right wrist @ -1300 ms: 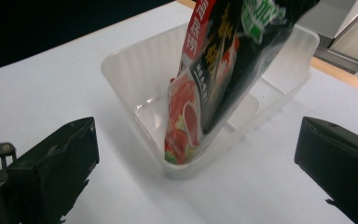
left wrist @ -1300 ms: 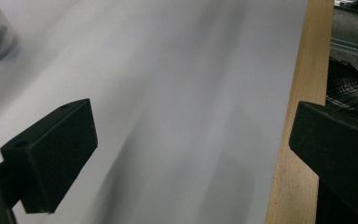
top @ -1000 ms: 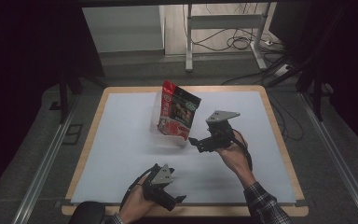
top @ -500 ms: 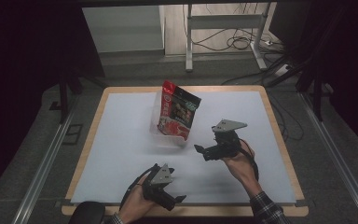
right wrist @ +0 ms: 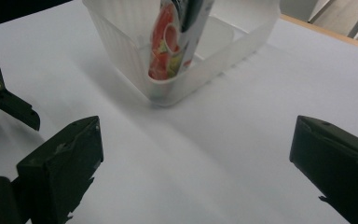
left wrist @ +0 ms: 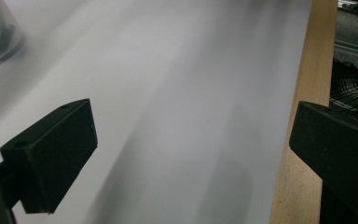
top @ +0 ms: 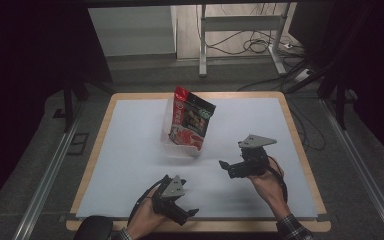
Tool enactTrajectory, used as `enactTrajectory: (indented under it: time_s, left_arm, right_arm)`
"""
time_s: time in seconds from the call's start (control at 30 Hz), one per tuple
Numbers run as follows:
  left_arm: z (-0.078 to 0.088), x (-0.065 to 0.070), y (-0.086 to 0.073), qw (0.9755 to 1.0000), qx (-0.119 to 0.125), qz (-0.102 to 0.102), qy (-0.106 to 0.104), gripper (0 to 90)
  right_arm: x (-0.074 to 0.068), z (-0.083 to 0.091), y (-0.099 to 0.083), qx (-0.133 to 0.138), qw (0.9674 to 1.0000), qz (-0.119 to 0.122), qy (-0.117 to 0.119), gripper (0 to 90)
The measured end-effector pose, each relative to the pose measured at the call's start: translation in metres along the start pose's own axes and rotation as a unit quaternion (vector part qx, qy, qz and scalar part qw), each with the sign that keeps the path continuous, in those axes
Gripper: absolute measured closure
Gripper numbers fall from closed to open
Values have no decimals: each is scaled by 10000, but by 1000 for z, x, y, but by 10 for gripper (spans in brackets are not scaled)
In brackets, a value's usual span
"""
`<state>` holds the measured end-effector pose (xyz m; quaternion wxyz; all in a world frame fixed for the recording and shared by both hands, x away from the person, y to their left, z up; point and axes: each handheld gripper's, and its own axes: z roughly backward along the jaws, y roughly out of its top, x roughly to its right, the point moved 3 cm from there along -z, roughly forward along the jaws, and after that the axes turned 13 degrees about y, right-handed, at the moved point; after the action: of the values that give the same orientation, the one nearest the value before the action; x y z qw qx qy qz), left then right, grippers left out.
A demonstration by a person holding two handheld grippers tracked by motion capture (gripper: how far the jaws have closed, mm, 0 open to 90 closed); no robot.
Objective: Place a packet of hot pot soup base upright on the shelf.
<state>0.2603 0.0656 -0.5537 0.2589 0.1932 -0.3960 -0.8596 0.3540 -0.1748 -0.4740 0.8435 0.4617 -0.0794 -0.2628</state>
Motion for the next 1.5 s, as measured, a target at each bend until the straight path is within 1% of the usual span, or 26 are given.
enactTrajectory:
  time_s: [0.1, 0.13, 0.23, 0.47, 0.7, 0.73, 0.8, 0.97, 1.17, 1.5]
  left_arm:
    - [0, 0, 0, 10000, 0, -12, 16, 7]
    - [0, -1, 0, 10000, -33, -69, 22, 6]
    - [0, 0, 0, 10000, -30, -55, 25, 6]
    - [-1, 0, 0, 9999, -58, -75, 33, 7]
    - [-1, 0, 0, 9999, -62, -87, 49, 7]
    - [-2, 1, 0, 10000, -40, -22, 45, 7]
    - [-2, 1, 0, 9999, -71, -68, 51, 7]
    - [-2, 1, 0, 9999, -94, -88, 44, 6]
    - [-3, 2, 0, 9999, -105, -81, 56, 6]
    - [-4, 2, -1, 9998, -133, -112, 78, 6]
  right_arm:
    - [1, 7, -5, 21, 10000, -50, -60, 29]
    - [1, 9, -6, 31, 9999, -65, -84, 29]
    - [0, 16, -10, 80, 9998, -74, -146, 29]
    - [0, 32, -20, 94, 9995, -135, -281, 29]
    - [5, 47, -41, 29, 9985, -218, -505, 29]
    - [6, 49, -45, 23, 9983, -234, -539, 29]
    - [8, 55, -52, 37, 9979, -279, -584, 29]
    - [10, 68, -65, 106, 9966, -412, -708, 29]
    - [10, 81, -77, 169, 9953, -510, -812, 29]
    - [11, 94, -98, 68, 9932, -714, -915, 29]
